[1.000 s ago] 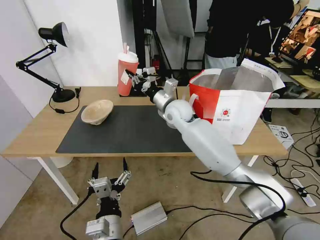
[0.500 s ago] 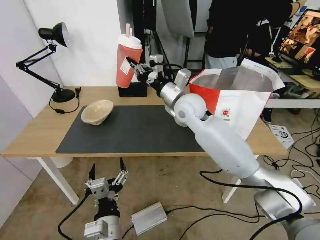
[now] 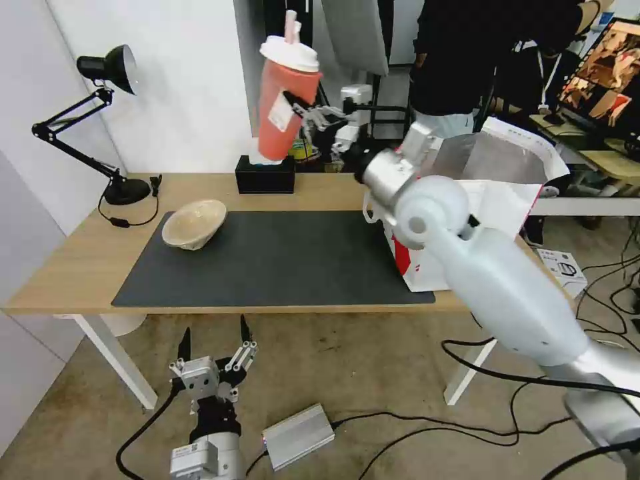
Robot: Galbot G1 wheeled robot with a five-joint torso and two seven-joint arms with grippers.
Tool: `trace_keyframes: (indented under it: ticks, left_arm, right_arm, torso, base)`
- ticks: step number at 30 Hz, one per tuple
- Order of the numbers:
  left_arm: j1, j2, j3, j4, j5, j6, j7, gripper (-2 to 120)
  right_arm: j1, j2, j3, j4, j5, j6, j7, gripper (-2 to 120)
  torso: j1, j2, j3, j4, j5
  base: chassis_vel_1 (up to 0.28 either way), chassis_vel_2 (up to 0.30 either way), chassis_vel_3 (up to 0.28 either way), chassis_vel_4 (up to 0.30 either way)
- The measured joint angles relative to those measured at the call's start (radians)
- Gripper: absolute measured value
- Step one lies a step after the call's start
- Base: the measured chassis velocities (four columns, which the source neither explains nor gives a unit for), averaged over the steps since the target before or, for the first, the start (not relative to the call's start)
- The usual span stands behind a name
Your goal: Pick up the trash from the table and place it into the takeout bag.
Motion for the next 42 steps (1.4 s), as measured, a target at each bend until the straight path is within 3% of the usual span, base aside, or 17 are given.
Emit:
trace_keyframes:
  ticks: [19, 42]
  left_arm:
    - [0.001, 0.003, 0.007, 0.004, -0.002, 0.0, -0.002, 100]
    - [-0.006, 0.003, 0.005, 0.005, -0.004, -0.004, -0.002, 100]
  right_arm:
    - [-0.062, -0.142, 0.114, 0.036, 0.038, -0.004, -0.002, 2]
    - [-0.116, -0.203, 0.248, -0.146, 0.027, 0.021, -0.035, 2]
  torso:
    - [0.0, 0.0, 0.0, -0.0001, -0.0001]
    - [0.0, 0.0, 0.0, 0.0, -0.0001]
  base:
    - [0.0, 0.0, 0.0, 0.0]
    - [0.0, 0.0, 0.0, 0.0]
